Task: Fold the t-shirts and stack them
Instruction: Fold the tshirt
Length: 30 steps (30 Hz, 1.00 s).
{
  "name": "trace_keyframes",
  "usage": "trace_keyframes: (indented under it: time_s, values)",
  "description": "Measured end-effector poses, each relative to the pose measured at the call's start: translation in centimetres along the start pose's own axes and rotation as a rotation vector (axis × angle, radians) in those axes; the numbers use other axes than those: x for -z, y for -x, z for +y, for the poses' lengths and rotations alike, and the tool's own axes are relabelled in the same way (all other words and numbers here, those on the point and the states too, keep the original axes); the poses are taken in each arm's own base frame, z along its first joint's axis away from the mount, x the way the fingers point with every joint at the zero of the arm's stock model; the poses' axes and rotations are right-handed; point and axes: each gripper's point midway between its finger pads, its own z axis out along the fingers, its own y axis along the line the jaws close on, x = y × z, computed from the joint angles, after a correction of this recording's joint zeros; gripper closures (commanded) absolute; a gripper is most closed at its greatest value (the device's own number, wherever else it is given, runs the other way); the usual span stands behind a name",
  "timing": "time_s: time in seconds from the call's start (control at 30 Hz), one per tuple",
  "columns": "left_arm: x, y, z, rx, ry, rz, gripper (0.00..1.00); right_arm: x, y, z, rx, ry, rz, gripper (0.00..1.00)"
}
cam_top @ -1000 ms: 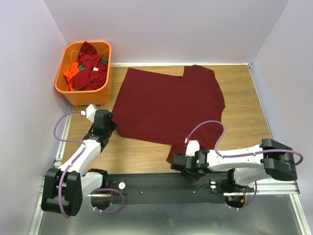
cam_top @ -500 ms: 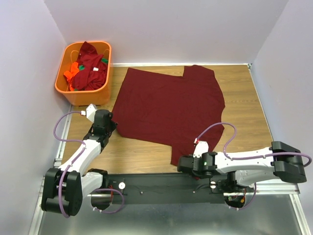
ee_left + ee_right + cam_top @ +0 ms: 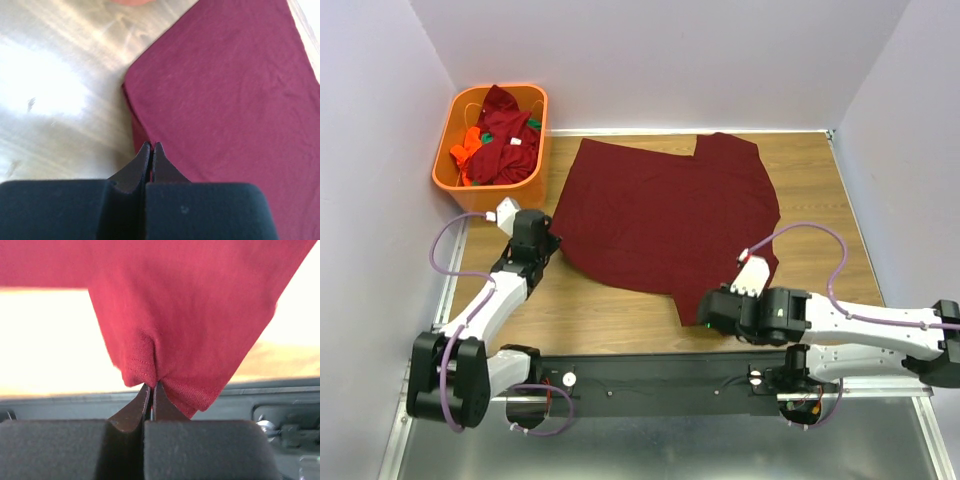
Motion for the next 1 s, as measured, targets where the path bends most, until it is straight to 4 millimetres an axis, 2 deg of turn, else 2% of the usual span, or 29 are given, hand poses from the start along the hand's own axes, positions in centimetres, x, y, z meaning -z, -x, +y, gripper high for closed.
trace_keyframes:
  time_s: [0.1,0.13,0.2,0.37,0.5,0.73,1.0]
  values:
    - [-1.0,0.6,-1.2,-0.004,0.005,0.003,1.00,0.1,4.0,0.1,-0.015,-0.036,-0.080,0.97]
    - [-1.4,0.7,-1.5,-0.006,0.010,0.006,1.00,0.0,4.6,0.0,-0.017,-0.047,-0.091,0.97]
    - [-2.1,0.7,-1.8,-0.010,0.022,0.016,1.00,-0.7,7.0,-0.5,-0.020,-0.096,-0.129,0.98]
    - [-4.1,0.4,-2.7,-0.016,0.048,0.042,1.00,-3.4,11.8,-1.3,0.034,-0.189,-0.175,0.98]
    - [-5.9,0.1,-3.1,-0.019,0.074,0.063,1.00,-6.3,15.1,-2.8,0.042,-0.246,-0.176,0.98]
    - [-8.7,0.1,-4.4,-0.013,0.095,0.080,1.00,-11.2,19.4,-4.8,0.046,-0.276,-0.159,0.99]
    - [-10.4,1.4,-6.5,0.004,0.085,0.060,1.00,-14.2,23.2,-3.8,0.087,-0.258,-0.187,0.99]
